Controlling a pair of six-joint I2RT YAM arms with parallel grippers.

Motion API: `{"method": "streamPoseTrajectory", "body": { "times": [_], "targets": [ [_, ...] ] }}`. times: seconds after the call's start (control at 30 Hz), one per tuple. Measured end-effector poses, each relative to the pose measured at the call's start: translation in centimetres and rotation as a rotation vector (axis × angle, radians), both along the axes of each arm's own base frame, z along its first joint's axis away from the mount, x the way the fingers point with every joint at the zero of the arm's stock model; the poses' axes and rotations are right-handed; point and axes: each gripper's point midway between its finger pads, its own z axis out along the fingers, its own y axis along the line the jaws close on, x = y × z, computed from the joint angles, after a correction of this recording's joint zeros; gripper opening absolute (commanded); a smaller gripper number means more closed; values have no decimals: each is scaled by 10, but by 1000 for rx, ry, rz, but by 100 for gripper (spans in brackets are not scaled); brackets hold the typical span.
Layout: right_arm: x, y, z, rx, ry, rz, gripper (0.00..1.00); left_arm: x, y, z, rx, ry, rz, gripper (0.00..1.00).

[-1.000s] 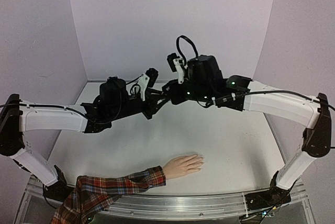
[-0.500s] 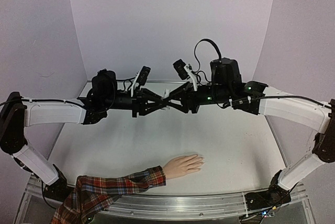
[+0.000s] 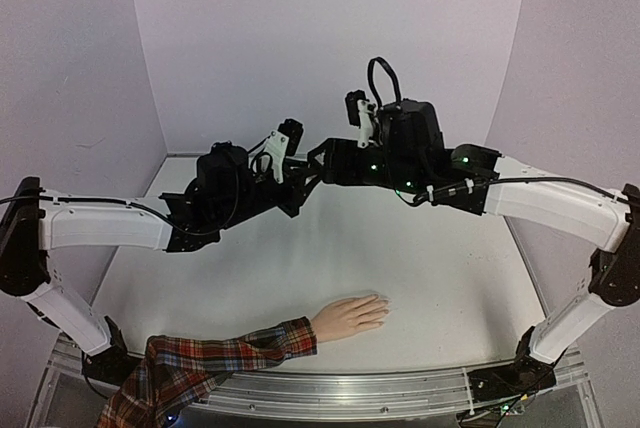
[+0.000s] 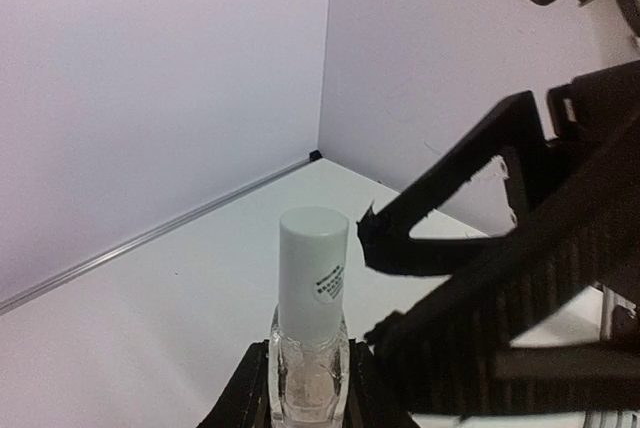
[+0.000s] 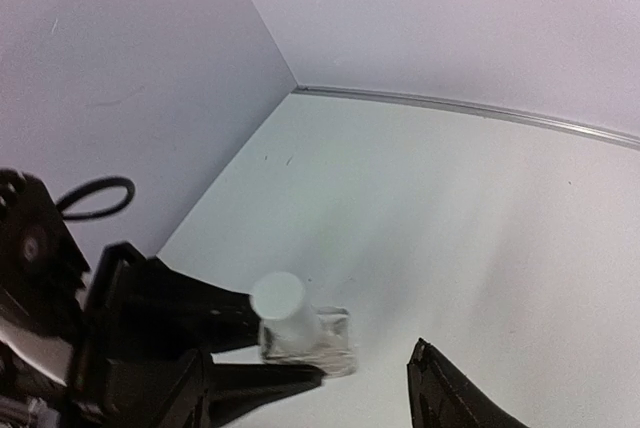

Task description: Paint the nails

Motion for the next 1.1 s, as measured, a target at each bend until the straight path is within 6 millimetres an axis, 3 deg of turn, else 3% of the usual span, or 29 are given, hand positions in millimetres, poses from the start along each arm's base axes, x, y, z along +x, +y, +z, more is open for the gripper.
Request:
{"method": "streamPoseTrajectory", "body": {
  "times": [0.13, 0.23, 0.47, 0.67, 0.73, 0.9, 1.1],
  "targets": [
    [6, 14, 6, -1, 11, -63, 38, 7, 1, 4, 4, -19, 69, 0],
    [15, 17, -3, -35, 26, -105, 30, 9, 2, 2, 12, -24, 97, 0],
    [20, 14, -12, -104, 13, -125, 23, 9, 2, 0, 21, -22, 109, 0],
    [20, 11, -13, -162, -24, -108, 38, -2, -4, -3, 21, -20, 37, 0],
    [20, 11, -12, -172, -33, -103, 31, -7, -5, 0, 14, -22, 13, 0],
    [20, 15, -5, -170, -49, -85, 1, -12, -7, 5, 3, -28, -17, 0],
    [15, 18, -7, -202, -70, -36, 0, -19, -7, 4, 12, -36, -76, 0]
  ]
}}
